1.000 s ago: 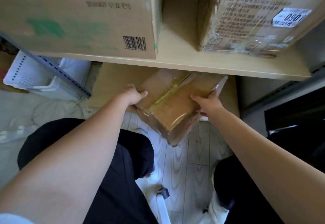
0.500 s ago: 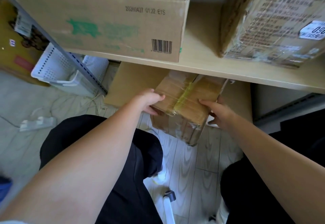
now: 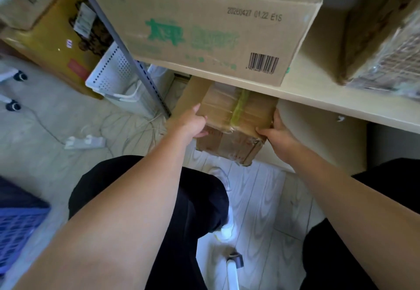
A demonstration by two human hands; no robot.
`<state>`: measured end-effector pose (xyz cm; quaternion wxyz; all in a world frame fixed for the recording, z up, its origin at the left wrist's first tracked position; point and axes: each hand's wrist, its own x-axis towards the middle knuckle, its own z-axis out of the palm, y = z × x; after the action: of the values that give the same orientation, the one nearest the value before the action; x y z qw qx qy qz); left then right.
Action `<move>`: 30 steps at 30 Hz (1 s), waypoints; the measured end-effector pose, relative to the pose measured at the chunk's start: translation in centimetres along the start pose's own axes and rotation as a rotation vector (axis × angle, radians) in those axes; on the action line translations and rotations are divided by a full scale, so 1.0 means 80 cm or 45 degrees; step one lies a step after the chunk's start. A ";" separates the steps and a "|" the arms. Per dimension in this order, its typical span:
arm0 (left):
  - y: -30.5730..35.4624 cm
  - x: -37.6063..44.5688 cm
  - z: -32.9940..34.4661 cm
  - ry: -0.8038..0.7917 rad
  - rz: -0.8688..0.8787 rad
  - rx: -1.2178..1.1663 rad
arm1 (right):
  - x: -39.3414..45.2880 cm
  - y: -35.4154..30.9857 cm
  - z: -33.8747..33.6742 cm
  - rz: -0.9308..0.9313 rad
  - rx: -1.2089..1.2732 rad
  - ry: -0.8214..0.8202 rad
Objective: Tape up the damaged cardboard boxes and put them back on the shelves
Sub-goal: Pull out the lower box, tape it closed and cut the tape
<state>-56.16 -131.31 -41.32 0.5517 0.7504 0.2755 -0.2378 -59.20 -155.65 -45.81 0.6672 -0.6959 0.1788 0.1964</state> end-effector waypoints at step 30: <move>0.001 0.114 -0.087 0.286 0.128 0.098 | 0.124 -0.039 0.130 0.149 -0.313 0.130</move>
<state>-49.01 -123.32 -45.35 0.4994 0.8057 0.2884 -0.1348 -49.42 -144.97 -48.57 0.5543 -0.7698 0.2273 0.2199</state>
